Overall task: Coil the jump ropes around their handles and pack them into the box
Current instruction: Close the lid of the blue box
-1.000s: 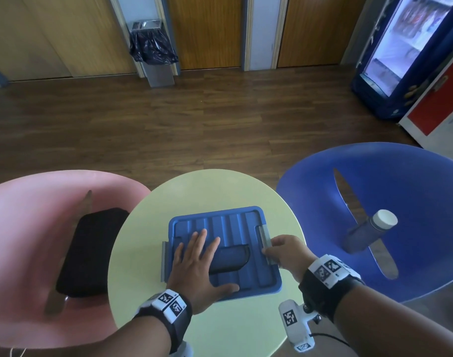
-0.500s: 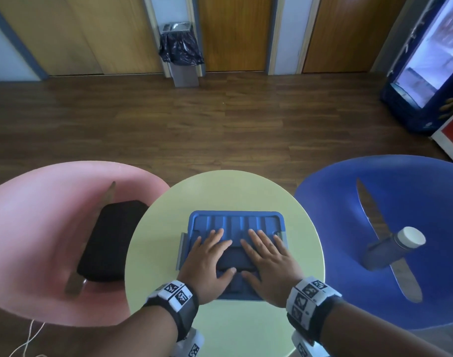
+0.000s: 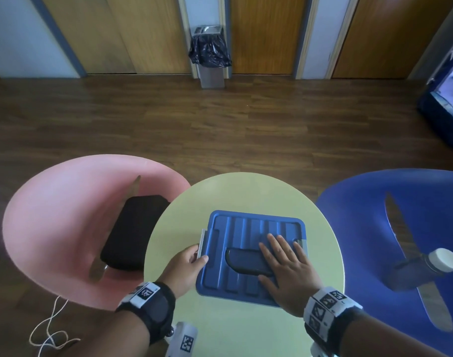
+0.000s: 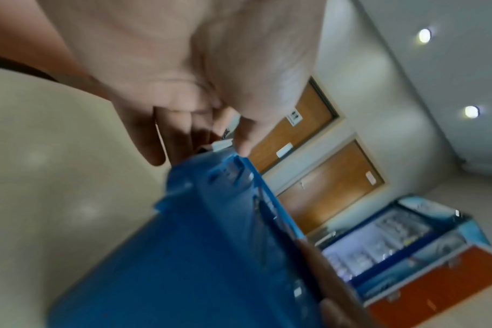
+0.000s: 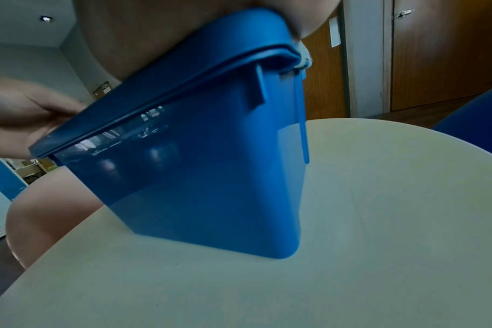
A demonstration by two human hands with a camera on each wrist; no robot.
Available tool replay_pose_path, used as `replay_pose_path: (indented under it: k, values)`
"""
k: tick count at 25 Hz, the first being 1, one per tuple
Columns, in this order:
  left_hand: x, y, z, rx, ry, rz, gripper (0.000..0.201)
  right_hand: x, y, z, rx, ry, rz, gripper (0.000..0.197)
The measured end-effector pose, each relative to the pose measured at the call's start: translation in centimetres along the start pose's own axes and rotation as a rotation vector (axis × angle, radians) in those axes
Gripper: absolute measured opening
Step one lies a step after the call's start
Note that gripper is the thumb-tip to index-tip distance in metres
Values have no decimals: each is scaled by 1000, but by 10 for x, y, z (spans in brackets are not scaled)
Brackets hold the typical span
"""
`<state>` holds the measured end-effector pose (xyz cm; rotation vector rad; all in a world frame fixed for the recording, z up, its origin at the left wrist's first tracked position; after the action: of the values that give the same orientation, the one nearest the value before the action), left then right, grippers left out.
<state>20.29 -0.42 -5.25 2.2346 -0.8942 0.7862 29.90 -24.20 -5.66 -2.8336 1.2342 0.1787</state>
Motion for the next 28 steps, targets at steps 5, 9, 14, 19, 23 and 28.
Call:
replay_pose_path:
  k: [5,9,14,19,23,28]
  values:
    - [-20,-5,-9,194,332,-178,20,2,-6,0,-31,-10,-7,73]
    - [-23,-5,4,56,533,-403,17,4,-11,0,-38,-1,-31,74]
    - [-16,-21,4,30,358,-309,13,8,-18,2,-32,4,-42,76]
    - [2,-32,0,79,33,-153,15,8,-24,0,0,3,-63,76]
    - [15,-27,-3,156,-16,-84,15,7,-31,-9,-17,-31,-72,77]
    - [21,19,-32,261,-144,409,20,25,15,-30,45,-156,-4,79]
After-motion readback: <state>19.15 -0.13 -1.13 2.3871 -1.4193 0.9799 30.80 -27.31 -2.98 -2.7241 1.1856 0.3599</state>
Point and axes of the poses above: each hand's wrist, its own y-axis away from the middle knuckle, its own z-axis out of the palm, x = y × z, the point moved 10 cm from there along -y, towards the middle knuckle, and after that the axes turned 14 degrees about x, right-handed, at the moved point
